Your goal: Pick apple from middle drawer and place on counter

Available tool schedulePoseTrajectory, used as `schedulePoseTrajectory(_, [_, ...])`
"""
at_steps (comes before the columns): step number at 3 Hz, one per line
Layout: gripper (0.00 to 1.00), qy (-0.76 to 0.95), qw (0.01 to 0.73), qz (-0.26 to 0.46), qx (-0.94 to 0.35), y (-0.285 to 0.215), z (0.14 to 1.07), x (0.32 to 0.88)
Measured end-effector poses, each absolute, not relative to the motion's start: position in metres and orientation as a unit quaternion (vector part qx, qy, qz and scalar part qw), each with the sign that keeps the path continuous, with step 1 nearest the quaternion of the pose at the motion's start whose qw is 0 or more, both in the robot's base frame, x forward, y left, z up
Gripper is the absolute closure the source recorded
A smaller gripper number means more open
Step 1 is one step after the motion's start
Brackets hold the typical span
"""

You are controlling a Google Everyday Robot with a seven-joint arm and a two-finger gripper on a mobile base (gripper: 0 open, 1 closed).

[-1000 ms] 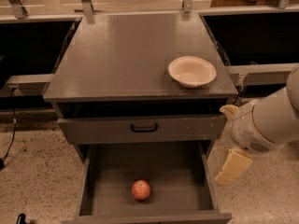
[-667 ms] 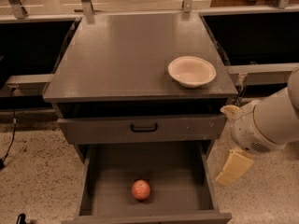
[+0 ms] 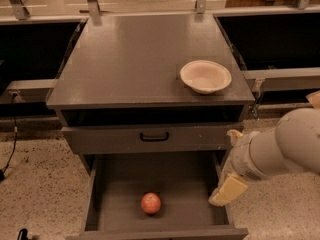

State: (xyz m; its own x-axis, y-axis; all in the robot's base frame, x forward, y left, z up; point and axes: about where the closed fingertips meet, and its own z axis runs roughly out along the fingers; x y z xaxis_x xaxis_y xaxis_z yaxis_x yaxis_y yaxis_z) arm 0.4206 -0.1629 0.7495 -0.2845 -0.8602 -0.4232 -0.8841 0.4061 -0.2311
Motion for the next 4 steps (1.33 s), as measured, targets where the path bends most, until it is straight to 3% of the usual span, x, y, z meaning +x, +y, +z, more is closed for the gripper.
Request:
schedulePoseTrajectory(2, [0.0,0.802,0.276,0.003,-0.531,-0.155,0.717,0.433])
schedulePoseTrajectory(4, [0.0,0.788,0.298,0.039,-0.537,-0.14,0.623,0.441])
